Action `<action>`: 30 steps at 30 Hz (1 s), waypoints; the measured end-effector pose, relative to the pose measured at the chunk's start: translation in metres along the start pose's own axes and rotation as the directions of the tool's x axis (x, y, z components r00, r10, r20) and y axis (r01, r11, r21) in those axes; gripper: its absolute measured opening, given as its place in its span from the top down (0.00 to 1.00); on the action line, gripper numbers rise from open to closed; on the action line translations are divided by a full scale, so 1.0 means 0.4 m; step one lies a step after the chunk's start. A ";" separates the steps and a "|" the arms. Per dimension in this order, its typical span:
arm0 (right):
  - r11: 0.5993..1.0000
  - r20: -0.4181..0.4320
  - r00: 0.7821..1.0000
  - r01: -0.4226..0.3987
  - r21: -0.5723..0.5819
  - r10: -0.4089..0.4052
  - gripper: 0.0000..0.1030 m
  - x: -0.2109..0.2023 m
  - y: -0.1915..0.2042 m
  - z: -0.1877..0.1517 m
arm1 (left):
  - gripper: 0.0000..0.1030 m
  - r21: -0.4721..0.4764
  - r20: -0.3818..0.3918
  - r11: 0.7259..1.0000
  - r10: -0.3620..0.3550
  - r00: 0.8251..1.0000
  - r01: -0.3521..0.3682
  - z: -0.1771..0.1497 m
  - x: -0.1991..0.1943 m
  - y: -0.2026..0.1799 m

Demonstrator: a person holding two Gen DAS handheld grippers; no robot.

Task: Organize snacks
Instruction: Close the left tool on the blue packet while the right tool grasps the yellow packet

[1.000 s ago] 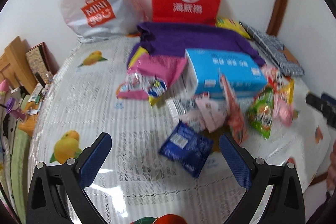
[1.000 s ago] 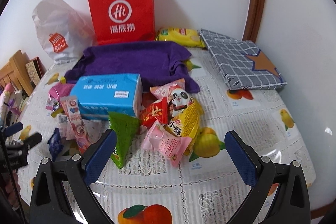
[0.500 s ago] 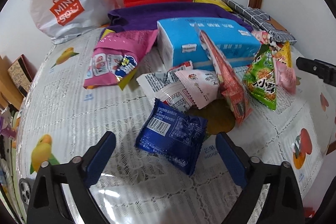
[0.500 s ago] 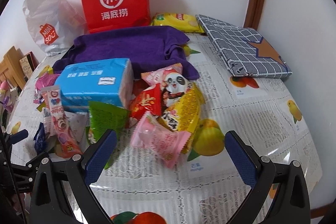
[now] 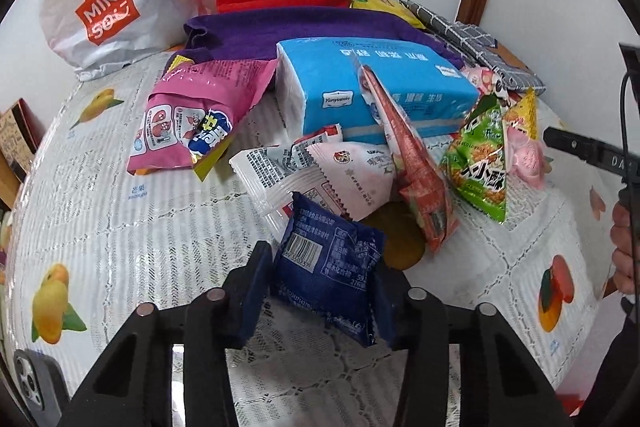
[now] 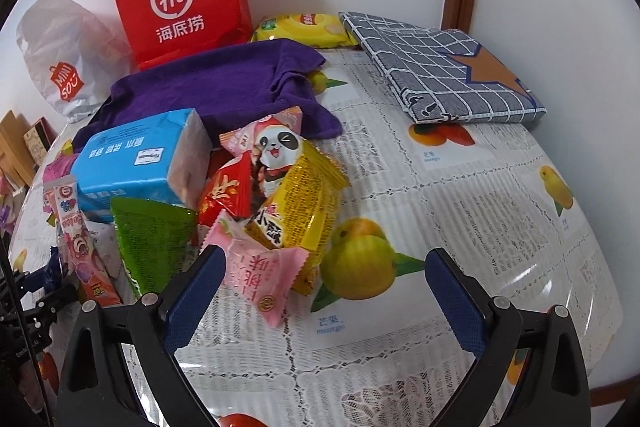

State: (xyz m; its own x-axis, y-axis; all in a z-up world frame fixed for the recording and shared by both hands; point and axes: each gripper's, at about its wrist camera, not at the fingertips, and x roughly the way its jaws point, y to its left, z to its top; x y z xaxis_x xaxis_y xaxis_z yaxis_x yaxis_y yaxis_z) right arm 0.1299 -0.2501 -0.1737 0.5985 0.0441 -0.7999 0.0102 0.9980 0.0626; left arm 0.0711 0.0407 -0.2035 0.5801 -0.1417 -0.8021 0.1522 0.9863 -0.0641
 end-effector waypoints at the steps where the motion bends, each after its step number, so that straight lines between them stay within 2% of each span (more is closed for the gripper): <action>1: 1.000 0.001 1.000 -0.005 0.005 0.005 0.05 0.001 -0.005 0.000 | 0.58 -0.010 0.001 1.000 -0.002 1.000 0.002 0.000 0.001 0.002; 10: 0.995 0.004 0.996 -0.092 0.048 0.092 0.17 0.026 -0.028 0.012 | 0.59 -0.042 0.014 0.999 0.011 1.000 -0.010 0.000 0.006 0.010; 15: 0.993 0.004 0.995 -0.104 0.054 0.104 0.23 0.053 -0.024 0.035 | 0.59 -0.041 0.017 0.999 0.015 1.000 -0.015 0.000 0.007 0.010; 18: 0.993 -0.004 0.993 -0.114 0.041 0.114 0.25 0.071 -0.013 0.044 | 0.59 -0.045 0.023 0.999 0.014 1.000 -0.013 -0.003 0.005 0.010; 23: 0.988 -0.042 0.988 -0.149 0.043 0.151 0.34 0.112 -0.002 0.048 | 0.59 -0.055 0.023 0.998 0.011 1.000 -0.010 -0.004 0.001 0.013; 26: 0.985 -0.068 0.984 -0.165 0.045 0.168 0.48 0.132 0.002 0.046 | 0.59 -0.057 0.022 0.998 0.012 1.000 -0.011 -0.004 -0.001 0.014; 30: 0.979 -0.044 0.979 -0.196 0.057 0.198 0.62 0.115 -0.007 0.045 | 0.59 -0.063 0.024 0.998 0.013 1.000 -0.011 -0.006 -0.009 0.017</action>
State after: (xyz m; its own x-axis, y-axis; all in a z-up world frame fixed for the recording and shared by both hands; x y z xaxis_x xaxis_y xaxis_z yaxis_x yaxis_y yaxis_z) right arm 0.1719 -0.2518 -0.2001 0.5524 0.2432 -0.7973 -0.0618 0.9658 0.2519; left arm 0.0680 0.0481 -0.2026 0.6014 -0.1309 -0.7882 0.0947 0.9912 -0.0924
